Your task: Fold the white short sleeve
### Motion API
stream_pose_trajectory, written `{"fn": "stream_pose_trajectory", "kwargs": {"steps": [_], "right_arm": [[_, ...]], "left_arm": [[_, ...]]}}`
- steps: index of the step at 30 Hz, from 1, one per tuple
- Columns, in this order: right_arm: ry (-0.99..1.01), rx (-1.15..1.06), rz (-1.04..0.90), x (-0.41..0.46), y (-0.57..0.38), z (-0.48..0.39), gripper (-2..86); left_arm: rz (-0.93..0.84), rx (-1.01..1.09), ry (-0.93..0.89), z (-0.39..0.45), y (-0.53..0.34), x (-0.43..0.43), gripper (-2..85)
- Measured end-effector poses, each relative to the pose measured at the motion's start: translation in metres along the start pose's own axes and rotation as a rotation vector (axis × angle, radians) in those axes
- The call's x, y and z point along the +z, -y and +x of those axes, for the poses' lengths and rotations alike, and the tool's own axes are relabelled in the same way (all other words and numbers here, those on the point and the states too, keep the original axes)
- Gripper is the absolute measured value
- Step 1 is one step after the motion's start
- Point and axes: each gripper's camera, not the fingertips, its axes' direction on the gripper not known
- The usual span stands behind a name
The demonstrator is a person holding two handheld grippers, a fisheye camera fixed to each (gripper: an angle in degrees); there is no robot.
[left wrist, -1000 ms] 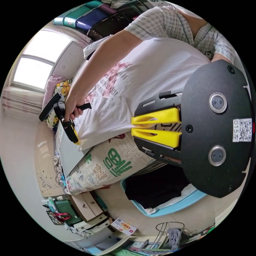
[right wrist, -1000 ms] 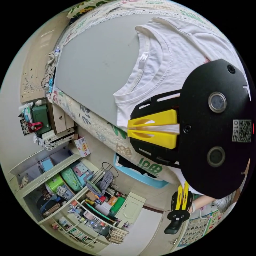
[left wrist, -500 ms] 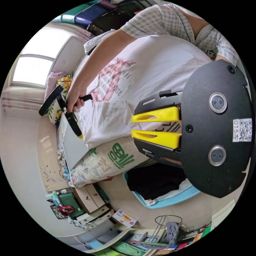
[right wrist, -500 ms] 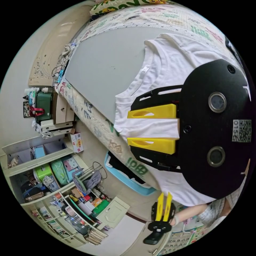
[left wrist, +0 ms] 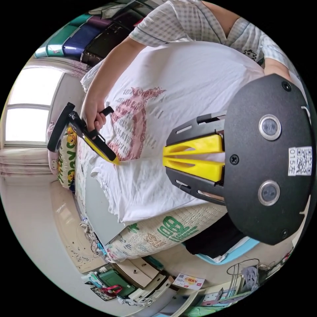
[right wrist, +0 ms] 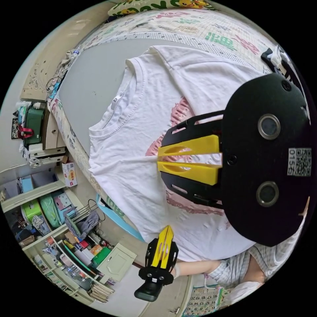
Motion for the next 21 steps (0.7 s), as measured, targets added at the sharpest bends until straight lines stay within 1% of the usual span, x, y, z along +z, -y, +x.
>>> {"fn": "stream_pose_trajectory", "kwargs": {"steps": [1,5,10,15,16,17,18,20,21], "right_arm": [[0.009,-0.006,0.012,-0.004,-0.006,-0.004,0.4],[0.067,-0.047,0.066,-0.027,-0.043,-0.016,-0.8],[0.036,-0.064,0.069,-0.039,-0.084,-0.023,-0.8],[0.076,-0.031,0.048,-0.04,-0.095,-0.017,1.3],[0.064,-0.024,0.066,-0.045,-0.098,-0.015,3.0],[0.058,-0.015,0.095,-0.053,-0.101,-0.01,5.4],[0.057,-0.006,0.114,-0.057,-0.104,-0.007,6.0],[0.036,0.029,0.208,-0.081,-0.116,0.01,7.7],[0.02,0.036,0.233,-0.087,-0.119,0.015,8.0]], "left_arm": [[0.001,0.004,-0.002,0.0,0.0,-0.001,0.8],[0.041,0.039,-0.035,0.001,-0.006,-0.012,0.1],[0.072,0.066,-0.09,0.0,-0.012,-0.019,0.0],[0.033,0.114,-0.131,0.004,-0.017,-0.012,1.1],[0.06,0.125,-0.156,0.002,-0.022,-0.019,2.1],[0.115,0.099,-0.155,-0.005,-0.031,-0.033,3.5],[0.152,0.072,-0.147,-0.012,-0.036,-0.042,4.0],[0.353,-0.102,-0.15,-0.048,-0.065,-0.078,5.2],[0.402,-0.147,-0.162,-0.058,-0.072,-0.083,5.2]]}}
